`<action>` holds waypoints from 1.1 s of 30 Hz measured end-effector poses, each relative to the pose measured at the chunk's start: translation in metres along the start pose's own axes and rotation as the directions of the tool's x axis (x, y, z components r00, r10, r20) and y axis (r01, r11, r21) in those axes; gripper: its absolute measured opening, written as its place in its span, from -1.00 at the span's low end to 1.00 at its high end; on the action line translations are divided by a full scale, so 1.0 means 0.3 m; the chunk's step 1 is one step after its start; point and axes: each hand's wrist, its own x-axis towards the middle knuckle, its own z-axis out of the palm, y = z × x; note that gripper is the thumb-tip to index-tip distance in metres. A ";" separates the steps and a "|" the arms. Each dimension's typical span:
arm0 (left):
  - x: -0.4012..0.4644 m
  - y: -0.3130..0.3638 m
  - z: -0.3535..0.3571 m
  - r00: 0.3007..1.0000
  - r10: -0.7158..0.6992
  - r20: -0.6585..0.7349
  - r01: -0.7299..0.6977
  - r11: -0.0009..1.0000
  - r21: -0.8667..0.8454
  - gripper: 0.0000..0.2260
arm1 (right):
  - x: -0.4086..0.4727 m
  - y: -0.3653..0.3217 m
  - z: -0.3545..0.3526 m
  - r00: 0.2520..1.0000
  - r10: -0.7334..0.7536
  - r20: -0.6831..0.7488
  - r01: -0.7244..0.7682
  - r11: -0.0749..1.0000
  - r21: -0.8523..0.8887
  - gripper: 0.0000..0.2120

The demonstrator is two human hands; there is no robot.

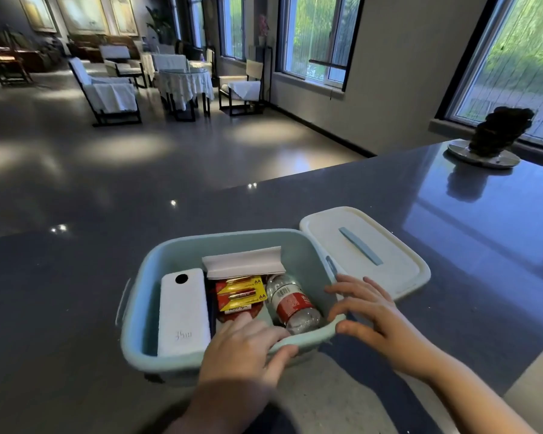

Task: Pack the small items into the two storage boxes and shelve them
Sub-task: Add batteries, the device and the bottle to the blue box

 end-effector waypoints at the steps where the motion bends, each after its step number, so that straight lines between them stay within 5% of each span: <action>1: 0.009 0.007 0.000 1.000 0.005 0.002 -0.005 1.000 -0.005 -0.68 | 0.015 0.013 -0.014 1.000 0.004 0.014 -0.004 1.000 0.012 -0.77; 7: 0.090 0.030 0.013 0.999 -0.038 0.002 0.038 0.996 -0.086 -0.68 | 0.088 0.062 -0.057 1.000 -0.009 0.030 0.005 0.994 0.112 -0.80; 13: 0.131 0.033 0.021 0.990 -0.139 0.024 0.141 0.968 -0.205 -0.79 | 0.097 0.116 -0.047 0.958 0.143 -0.248 -0.060 0.948 0.313 -0.78; 16: 0.184 0.042 0.011 0.982 -0.187 -0.015 0.179 0.960 -0.214 -0.83 | 0.164 0.270 -0.054 0.825 0.402 -0.398 -0.335 0.914 0.228 -0.81; 20: 0.262 0.042 0.031 0.972 -0.202 -0.120 0.188 0.975 -0.115 -0.84 | 0.287 0.459 -0.070 0.770 0.582 -0.262 -0.618 0.783 -0.076 -0.58; 25: 0.278 0.023 0.052 0.935 -0.330 -0.129 0.317 0.942 -0.112 -0.84 | 0.405 0.556 -0.078 0.764 0.622 -0.172 -0.641 0.699 -0.318 -0.58; 33: 0.270 0.013 0.066 0.925 -0.349 -0.151 0.341 0.937 -0.076 -0.83 | 0.427 0.594 -0.103 0.765 0.549 -0.338 -0.644 0.670 -0.370 -0.81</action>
